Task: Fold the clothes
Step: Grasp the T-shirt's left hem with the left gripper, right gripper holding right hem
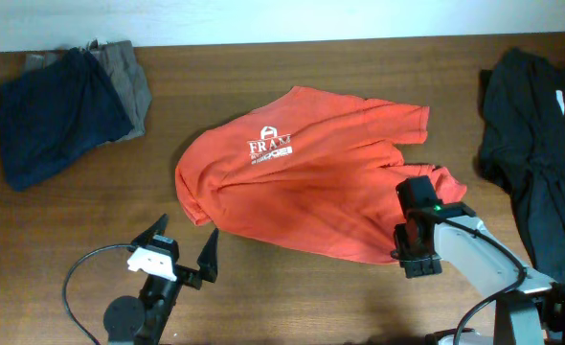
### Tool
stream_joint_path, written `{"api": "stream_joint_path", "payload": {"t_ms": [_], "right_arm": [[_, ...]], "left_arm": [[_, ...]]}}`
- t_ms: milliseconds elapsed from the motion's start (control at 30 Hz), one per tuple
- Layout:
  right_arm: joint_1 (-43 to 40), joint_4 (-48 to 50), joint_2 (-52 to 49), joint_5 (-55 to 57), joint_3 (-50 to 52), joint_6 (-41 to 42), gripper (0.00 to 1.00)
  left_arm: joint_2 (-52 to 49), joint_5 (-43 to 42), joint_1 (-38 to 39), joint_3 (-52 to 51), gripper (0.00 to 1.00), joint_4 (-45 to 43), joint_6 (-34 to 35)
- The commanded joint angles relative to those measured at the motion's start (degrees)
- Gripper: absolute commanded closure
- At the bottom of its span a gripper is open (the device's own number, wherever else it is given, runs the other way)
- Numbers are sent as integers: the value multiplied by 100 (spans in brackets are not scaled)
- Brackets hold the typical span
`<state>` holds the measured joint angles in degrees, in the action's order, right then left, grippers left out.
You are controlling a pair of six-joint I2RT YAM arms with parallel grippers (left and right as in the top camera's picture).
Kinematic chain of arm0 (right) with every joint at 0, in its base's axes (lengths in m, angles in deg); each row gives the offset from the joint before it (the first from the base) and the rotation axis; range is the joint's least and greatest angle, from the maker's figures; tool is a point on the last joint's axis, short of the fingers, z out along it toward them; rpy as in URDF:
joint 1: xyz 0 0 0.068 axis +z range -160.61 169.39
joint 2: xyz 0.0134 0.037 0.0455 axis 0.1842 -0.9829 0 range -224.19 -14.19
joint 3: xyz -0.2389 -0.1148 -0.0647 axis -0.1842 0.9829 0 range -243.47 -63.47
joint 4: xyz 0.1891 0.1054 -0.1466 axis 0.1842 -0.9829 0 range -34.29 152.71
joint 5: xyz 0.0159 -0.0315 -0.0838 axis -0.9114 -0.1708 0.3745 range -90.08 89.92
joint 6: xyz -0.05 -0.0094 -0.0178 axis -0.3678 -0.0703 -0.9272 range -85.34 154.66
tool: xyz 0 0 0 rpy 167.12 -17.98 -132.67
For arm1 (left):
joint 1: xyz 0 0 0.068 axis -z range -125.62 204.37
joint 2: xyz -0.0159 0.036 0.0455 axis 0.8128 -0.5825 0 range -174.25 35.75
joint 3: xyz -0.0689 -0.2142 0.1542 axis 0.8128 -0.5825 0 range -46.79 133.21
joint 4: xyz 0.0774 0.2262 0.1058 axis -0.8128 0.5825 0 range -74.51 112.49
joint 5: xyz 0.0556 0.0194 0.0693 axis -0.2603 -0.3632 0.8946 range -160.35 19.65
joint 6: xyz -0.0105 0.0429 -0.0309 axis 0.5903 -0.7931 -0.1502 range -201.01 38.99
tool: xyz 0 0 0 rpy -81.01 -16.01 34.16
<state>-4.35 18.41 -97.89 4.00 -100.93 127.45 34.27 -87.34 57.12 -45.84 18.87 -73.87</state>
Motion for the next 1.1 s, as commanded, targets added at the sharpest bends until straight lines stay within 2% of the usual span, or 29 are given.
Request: {"api": "stream_joint_path", "payload": {"t_ms": [0, 167, 200, 267, 333, 400, 467, 600, 667, 733, 833, 867, 900, 933, 1067], "right_arm": [[-501, -42, -160, 437, 155, -153, 96], [-769, -46, -160, 413, 155, -557, 96], [-769, -44, -160, 413, 155, -555, 96], [-769, -44, -160, 411, 155, -555, 95], [-769, -46, -160, 382, 155, -557, 92], [-769, -44, -160, 304, 155, -557, 92], [-769, -44, -160, 240, 155, -555, 91], [-769, -44, -160, 160, 155, -555, 92], [-769, -52, -160, 149, 155, -557, 92], [-769, -85, -160, 155, 155, -555, 92], [-769, -81, -160, 155, 155, -555, 92], [-769, -83, -160, 155, 155, -555, 92], [-769, -81, -160, 153, 155, -555, 92], [-769, -83, -160, 153, 155, -555, 92], [-769, -85, -160, 155, 155, -557, 91]], "left_arm": [[-109, -260, -28, -26, 1, 7, 1021], [-109, -251, -28, -22, 1, -463, 1078], [-114, -155, -28, 4, 1, -527, 1386], [-149, -120, -28, 140, 1, -363, 1659], [-426, 136, -31, 551, 1, 348, 1851], [-1023, 450, -28, 1163, 1, 1147, 1856], [-2041, 452, -28, 1996, 1, 1725, 1851], [-3711, -343, -28, 2920, 1, 1832, 1834], [-4140, -212, -31, 2933, 1, 1751, 1812], [-4732, 186, -35, 2933, 1, 1840, 2321], [-5475, 181, -90, 2933, 1, 1749, 2684], [-5761, 179, -173, 2933, 8, 1749, 2791], [-5976, 175, -249, 2933, 30, 1753, 2896], [-6146, 168, -319, 2933, 39, 1753, 3005], [-6612, -297, -778, 2933, 36, 1646, 3121]]}}
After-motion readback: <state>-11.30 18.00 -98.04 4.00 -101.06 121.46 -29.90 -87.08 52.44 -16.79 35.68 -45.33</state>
